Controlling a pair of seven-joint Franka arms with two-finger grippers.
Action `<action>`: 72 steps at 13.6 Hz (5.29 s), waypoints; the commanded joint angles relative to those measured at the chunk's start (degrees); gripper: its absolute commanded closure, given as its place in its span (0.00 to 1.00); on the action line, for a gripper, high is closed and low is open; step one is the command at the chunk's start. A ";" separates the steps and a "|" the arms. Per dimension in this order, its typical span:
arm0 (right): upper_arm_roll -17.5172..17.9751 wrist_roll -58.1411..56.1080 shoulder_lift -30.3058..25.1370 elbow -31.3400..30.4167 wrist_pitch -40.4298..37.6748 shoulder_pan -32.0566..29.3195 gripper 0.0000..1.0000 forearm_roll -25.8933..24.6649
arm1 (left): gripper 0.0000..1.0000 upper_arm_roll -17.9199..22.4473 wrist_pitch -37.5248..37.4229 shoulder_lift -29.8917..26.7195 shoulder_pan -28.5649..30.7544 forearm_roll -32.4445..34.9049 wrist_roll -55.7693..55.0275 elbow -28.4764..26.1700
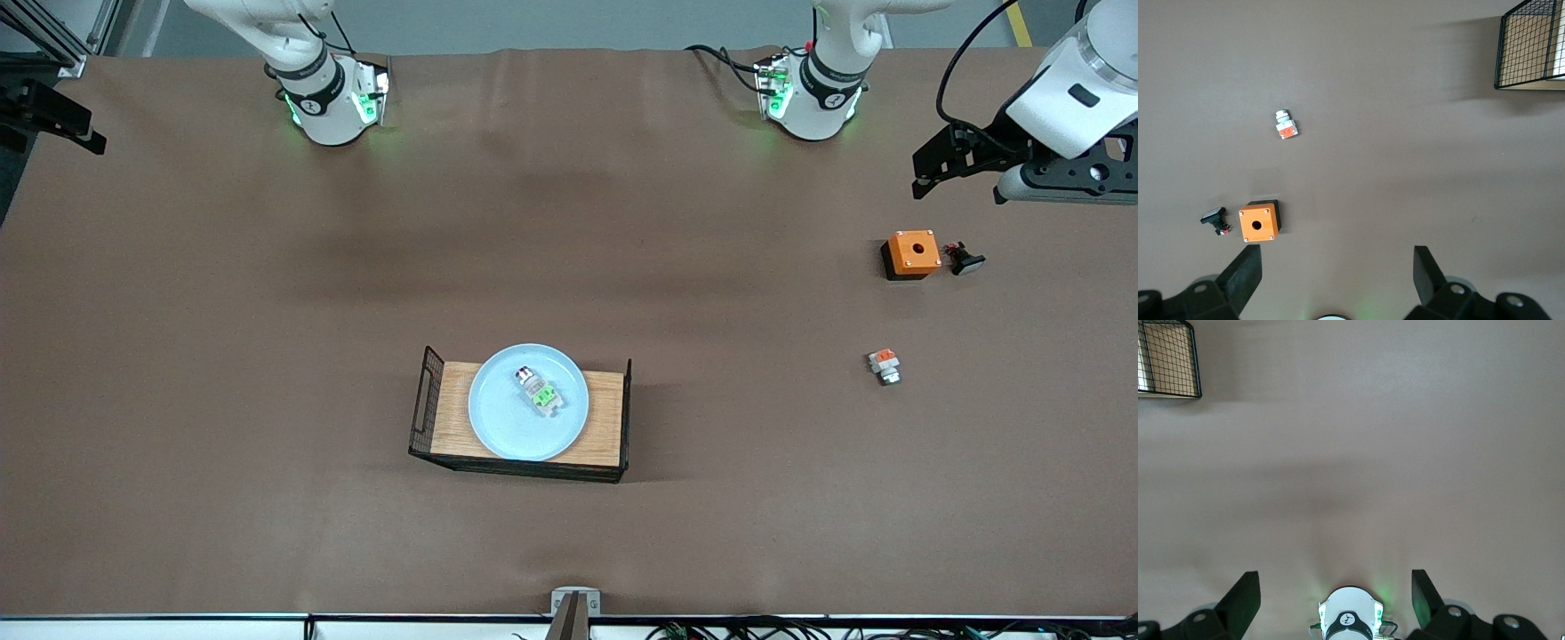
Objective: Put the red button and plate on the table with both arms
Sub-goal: 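Move the left gripper over the plate toward the green switch, then grasp the green switch with the left gripper while the right gripper approaches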
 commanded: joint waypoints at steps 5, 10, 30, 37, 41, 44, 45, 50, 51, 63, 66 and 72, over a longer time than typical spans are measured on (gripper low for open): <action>0.25 -0.51 0.67 1.71 -0.32 -0.42 0.00 -0.74 | 0.00 -2.39 2.75 2.41 -0.33 -1.67 -9.86 1.88; 0.25 -0.34 0.76 1.80 -0.23 -0.34 0.00 -0.74 | 0.00 -5.74 4.69 5.93 -0.33 -9.66 -30.64 2.49; 0.52 -0.60 13.59 5.74 0.29 0.28 0.00 -1.35 | 0.00 -2.34 23.32 40.28 -24.47 -8.10 -91.14 28.33; 0.69 -0.60 14.03 6.72 0.91 1.07 0.00 -0.13 | 0.00 4.89 29.39 45.48 -33.11 -8.18 -84.56 29.82; 0.43 11.55 13.94 6.72 0.82 0.98 0.00 8.39 | 0.00 4.98 33.16 47.58 -34.25 -8.18 -82.18 30.09; 0.60 23.28 13.94 6.72 0.91 2.56 0.00 9.72 | 0.00 4.90 34.93 48.12 -34.52 -8.18 -79.28 30.18; 0.60 24.96 13.94 6.72 1.00 3.09 0.00 9.90 | 0.00 4.98 35.71 48.46 -34.69 -8.18 -78.23 30.18; 0.60 25.59 14.82 6.37 4.25 4.75 0.00 11.13 | 0.00 4.98 38.09 51.45 -35.40 -8.18 -75.59 32.10; 0.60 25.68 15.52 6.45 4.34 5.28 0.00 11.22 | 0.00 4.98 38.09 52.76 -35.57 -8.18 -75.41 33.42; 0.60 61.35 20.88 6.02 20.32 17.85 0.00 12.01 | 0.02 5.42 39.85 58.57 -36.36 -8.18 -75.05 38.87; 0.60 61.45 21.76 6.10 21.56 19.79 0.00 12.10 | 0.02 5.60 39.76 60.24 -36.63 -8.18 -75.05 41.51; 0.52 67.65 22.47 6.02 25.68 23.92 0.00 11.48 | 0.06 7.26 39.76 61.65 -37.76 -8.18 -74.96 43.36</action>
